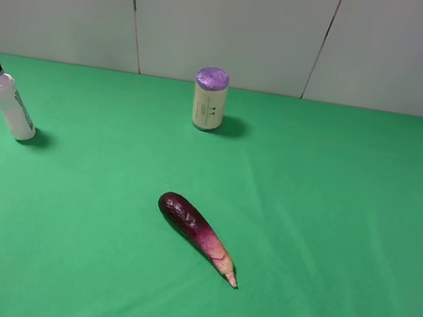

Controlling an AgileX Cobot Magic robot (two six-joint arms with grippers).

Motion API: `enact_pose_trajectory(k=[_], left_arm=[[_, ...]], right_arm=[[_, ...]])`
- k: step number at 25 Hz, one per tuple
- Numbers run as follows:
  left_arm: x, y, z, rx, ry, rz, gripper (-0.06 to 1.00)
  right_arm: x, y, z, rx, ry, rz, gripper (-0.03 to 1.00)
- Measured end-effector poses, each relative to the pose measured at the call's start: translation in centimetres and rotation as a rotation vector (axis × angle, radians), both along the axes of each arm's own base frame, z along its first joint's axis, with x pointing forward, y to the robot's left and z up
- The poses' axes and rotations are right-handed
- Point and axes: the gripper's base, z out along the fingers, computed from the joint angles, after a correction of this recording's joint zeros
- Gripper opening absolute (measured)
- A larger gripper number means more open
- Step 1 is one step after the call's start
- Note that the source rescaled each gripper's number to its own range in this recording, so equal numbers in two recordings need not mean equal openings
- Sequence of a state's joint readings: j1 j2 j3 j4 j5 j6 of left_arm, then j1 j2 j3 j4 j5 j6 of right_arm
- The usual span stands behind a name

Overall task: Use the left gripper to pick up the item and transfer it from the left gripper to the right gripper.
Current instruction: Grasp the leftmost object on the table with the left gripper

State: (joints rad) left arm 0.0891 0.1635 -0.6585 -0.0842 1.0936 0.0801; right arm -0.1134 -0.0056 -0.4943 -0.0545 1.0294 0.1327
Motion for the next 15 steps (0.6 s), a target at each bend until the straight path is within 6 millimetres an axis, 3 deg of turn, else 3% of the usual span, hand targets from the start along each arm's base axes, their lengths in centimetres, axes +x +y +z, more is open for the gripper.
enact_pose_trajectory(k=[9, 15], left_arm=[[4.9, 0.4, 5.3, -0.026, 0.157, 0.009, 1.00], [9.5, 0.8, 7.1, -0.062, 0.270, 0.035, 1.00]], right_arm=[[0.0, 0.0, 0.0, 0.000, 0.000, 0.000, 1.00], [0.0, 0.0, 0.0, 0.000, 0.000, 0.000, 1.00]])
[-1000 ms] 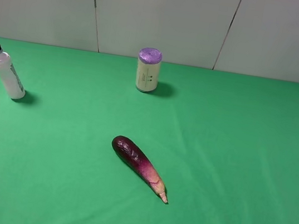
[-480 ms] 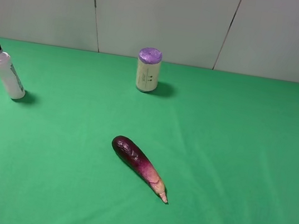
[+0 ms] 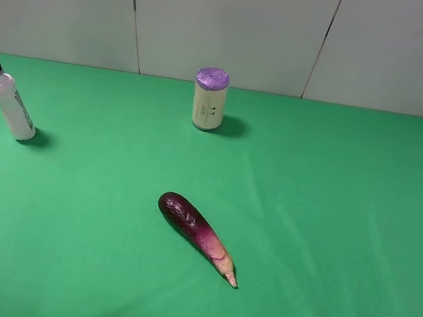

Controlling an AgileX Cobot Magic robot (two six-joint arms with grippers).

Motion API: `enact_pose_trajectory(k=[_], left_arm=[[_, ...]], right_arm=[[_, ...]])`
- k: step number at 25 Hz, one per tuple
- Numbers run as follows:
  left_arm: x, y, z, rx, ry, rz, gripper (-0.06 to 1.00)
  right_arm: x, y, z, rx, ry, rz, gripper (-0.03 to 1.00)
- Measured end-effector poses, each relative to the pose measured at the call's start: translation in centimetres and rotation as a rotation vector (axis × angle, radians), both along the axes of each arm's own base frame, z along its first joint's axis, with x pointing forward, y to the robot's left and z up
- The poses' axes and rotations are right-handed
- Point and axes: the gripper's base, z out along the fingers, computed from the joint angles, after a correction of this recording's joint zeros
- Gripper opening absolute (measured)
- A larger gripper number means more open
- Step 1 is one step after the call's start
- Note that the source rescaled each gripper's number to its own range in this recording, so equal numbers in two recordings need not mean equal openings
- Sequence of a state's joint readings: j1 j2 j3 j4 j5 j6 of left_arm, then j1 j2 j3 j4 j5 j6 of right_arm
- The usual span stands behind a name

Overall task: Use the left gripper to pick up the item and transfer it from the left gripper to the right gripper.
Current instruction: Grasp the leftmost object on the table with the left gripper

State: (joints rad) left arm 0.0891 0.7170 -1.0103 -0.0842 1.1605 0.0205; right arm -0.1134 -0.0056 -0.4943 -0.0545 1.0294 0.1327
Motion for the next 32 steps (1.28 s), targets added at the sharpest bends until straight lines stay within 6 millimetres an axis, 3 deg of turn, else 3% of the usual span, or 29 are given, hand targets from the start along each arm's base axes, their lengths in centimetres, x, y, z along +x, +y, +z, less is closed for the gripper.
enact_pose_trajectory(k=[7, 18, 32], left_arm=[[5.8, 0.5, 0.5, -0.041, 0.135, 0.044, 1.00], [13.2, 1.8, -0.9, -0.022, 0.285, 0.127, 1.00], [20.2, 2.5, -5.6, -0.024, 0.439, 0.162, 1.00]], right_arm=[[0.0, 0.0, 0.0, 0.000, 0.000, 0.000, 1.00], [0.0, 0.0, 0.0, 0.000, 0.000, 0.000, 1.00], [0.0, 0.0, 0.0, 0.000, 0.000, 0.000, 1.00]])
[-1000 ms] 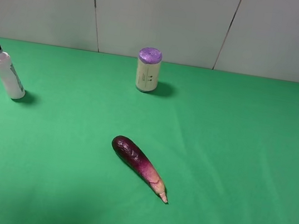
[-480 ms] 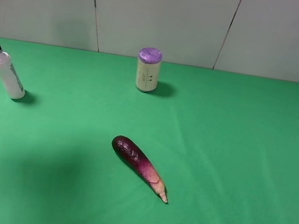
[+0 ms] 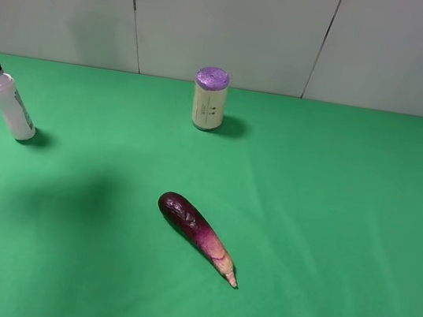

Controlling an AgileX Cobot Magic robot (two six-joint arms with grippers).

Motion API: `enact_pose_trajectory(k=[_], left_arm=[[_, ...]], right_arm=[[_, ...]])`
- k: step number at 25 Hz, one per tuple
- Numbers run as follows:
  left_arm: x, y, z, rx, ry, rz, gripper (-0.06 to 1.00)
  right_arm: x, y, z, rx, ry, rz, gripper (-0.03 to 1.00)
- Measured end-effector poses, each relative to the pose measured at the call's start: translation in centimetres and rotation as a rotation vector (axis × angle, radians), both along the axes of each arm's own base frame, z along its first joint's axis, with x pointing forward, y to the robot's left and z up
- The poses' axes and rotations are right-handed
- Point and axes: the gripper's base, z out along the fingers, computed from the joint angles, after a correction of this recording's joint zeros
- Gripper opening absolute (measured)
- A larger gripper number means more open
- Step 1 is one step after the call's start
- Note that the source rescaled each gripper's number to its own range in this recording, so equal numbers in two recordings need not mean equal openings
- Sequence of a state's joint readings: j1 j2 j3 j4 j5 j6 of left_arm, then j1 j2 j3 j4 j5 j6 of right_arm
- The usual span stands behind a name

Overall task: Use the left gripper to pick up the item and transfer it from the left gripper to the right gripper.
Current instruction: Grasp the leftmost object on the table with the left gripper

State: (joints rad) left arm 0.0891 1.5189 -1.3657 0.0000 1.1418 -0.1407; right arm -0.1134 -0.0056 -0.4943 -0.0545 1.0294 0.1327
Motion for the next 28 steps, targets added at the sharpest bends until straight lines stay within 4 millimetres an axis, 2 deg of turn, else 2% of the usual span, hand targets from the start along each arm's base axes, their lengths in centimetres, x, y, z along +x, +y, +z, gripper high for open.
enact_pose_trajectory(k=[12, 28], left_arm=[[3.8, 0.5, -5.2, 0.015, 0.073, 0.000, 1.00], [6.9, 1.0, -10.6, 0.035, 0.101, -0.009, 1.00]], right_arm=[[0.0, 0.0, 0.0, 0.000, 0.000, 0.000, 1.00], [0.0, 0.0, 0.0, 0.000, 0.000, 0.000, 1.00]])
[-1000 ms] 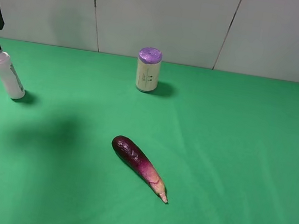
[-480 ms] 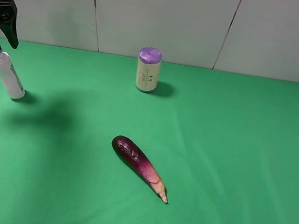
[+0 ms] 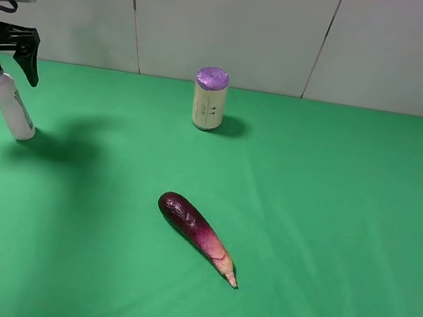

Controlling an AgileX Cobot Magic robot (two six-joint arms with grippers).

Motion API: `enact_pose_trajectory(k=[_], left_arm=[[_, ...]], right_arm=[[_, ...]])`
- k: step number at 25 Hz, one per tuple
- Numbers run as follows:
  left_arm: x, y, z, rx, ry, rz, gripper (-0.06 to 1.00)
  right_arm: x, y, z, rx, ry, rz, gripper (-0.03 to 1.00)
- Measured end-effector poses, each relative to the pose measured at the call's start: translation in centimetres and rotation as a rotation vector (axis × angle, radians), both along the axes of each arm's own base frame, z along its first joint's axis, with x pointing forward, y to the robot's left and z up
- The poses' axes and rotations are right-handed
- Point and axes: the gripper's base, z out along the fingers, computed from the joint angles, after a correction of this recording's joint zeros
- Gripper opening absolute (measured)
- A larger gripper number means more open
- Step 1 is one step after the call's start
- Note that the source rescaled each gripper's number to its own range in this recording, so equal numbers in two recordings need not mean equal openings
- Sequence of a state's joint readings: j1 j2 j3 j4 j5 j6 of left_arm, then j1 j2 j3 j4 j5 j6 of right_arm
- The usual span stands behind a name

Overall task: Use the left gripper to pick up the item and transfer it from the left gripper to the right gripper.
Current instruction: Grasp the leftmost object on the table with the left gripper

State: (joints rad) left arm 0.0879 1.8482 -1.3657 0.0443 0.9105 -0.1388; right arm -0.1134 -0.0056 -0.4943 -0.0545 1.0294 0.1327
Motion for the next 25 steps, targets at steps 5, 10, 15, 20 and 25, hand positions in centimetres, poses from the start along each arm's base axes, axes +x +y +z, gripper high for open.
enact_pose_trajectory(k=[5, 10, 15, 20, 25], left_arm=[[0.7, -0.4, -1.2, 0.011, -0.004, -0.020, 1.00], [1.0, -0.9, -2.2, 0.012, 0.018, -0.036, 1.00], [1.1, -1.0, -2.7, 0.011, 0.032, -0.040, 0.99], [1.1, -1.0, -2.8, 0.011, 0.032, -0.040, 0.68], [1.1, -1.0, -2.8, 0.013, 0.032, -0.041, 0.35]], right_arm=[[0.0, 0.0, 0.0, 0.000, 0.000, 0.000, 1.00], [0.0, 0.0, 0.0, 0.001, 0.000, 0.000, 1.00], [0.0, 0.0, 0.0, 0.001, 0.000, 0.000, 1.00], [0.0, 0.0, 0.0, 0.001, 0.000, 0.000, 1.00], [0.0, 0.0, 0.0, 0.001, 0.000, 0.000, 1.00]])
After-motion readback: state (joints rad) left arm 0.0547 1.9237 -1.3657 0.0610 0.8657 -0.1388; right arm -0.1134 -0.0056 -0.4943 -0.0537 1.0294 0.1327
